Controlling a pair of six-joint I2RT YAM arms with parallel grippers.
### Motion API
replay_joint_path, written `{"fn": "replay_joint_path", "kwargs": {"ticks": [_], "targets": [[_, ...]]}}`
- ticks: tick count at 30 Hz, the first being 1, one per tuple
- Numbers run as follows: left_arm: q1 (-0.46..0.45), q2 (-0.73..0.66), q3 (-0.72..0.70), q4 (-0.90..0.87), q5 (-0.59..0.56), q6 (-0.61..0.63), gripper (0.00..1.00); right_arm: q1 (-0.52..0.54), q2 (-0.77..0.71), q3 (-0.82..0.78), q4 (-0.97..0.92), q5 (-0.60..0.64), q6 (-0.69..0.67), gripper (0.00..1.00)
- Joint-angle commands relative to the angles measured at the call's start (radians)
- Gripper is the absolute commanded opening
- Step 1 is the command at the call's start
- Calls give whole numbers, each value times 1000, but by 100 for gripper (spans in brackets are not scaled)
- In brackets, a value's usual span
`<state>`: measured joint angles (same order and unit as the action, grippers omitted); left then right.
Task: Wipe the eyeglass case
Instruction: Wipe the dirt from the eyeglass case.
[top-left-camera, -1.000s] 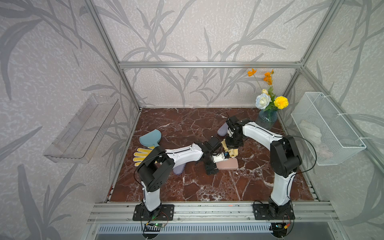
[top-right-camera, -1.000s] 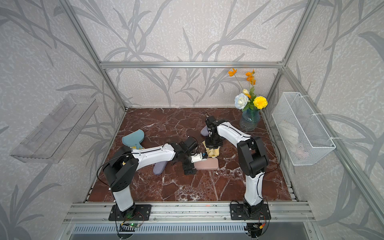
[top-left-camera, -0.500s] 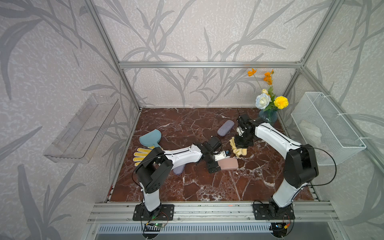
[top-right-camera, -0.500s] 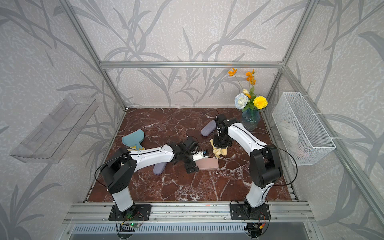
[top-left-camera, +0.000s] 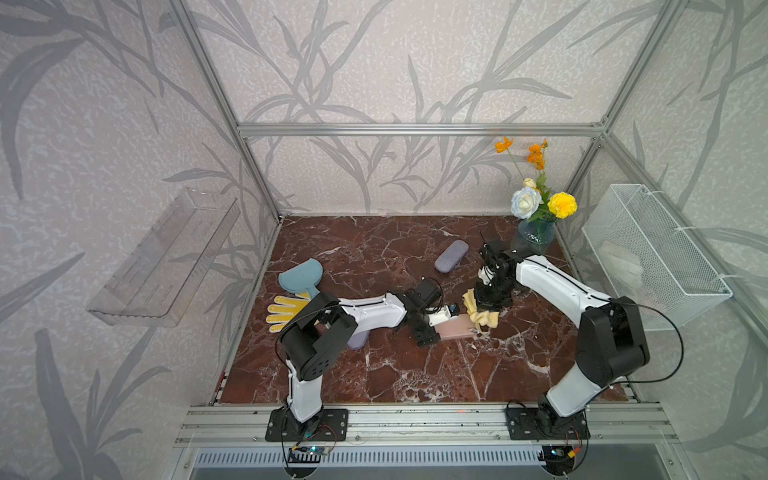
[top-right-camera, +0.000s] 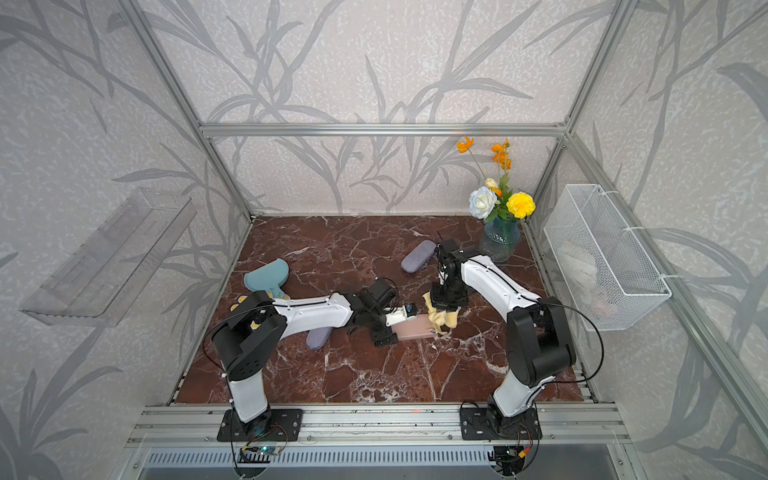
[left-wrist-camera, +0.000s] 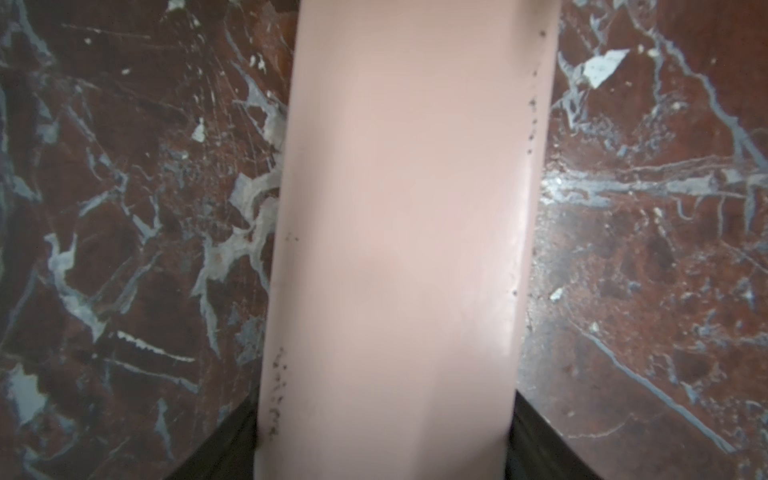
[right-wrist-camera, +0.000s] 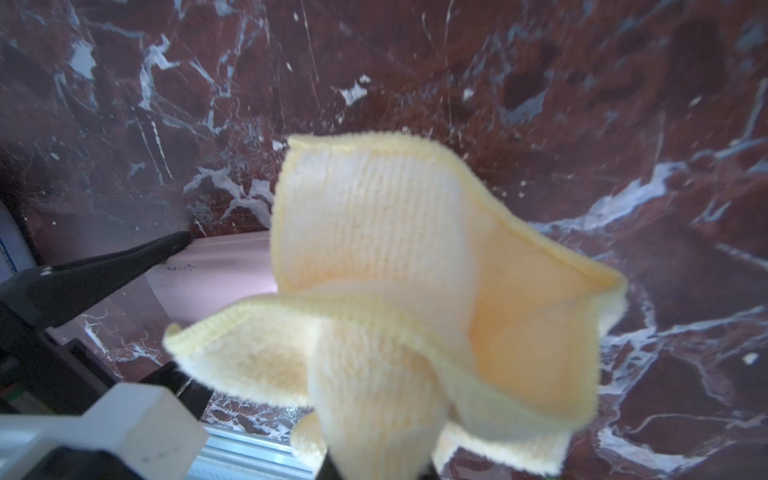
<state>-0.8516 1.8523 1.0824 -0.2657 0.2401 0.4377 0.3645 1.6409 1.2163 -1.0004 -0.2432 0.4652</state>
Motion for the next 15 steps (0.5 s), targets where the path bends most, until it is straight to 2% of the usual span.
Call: {"fn": "replay_joint_path", "kwargs": {"ticks": [1, 6, 10, 12, 15], "targets": [[-10, -27, -56, 71, -19, -33, 64, 53, -41, -40, 50, -95, 103, 0], [-18, -43, -74, 104, -23, -49, 49, 117, 3, -127, 210, -178, 265, 0], [-24, -74, -112, 136, -31, -66, 40, 82, 60, -173, 252, -158, 236, 0], [-28, -97, -140, 154, -39, -73, 35, 21, 115, -175, 198, -55, 162, 0], [-37, -128, -168, 189, -59, -78, 27, -31, 111, -118, 100, 201, 58, 0]]}}
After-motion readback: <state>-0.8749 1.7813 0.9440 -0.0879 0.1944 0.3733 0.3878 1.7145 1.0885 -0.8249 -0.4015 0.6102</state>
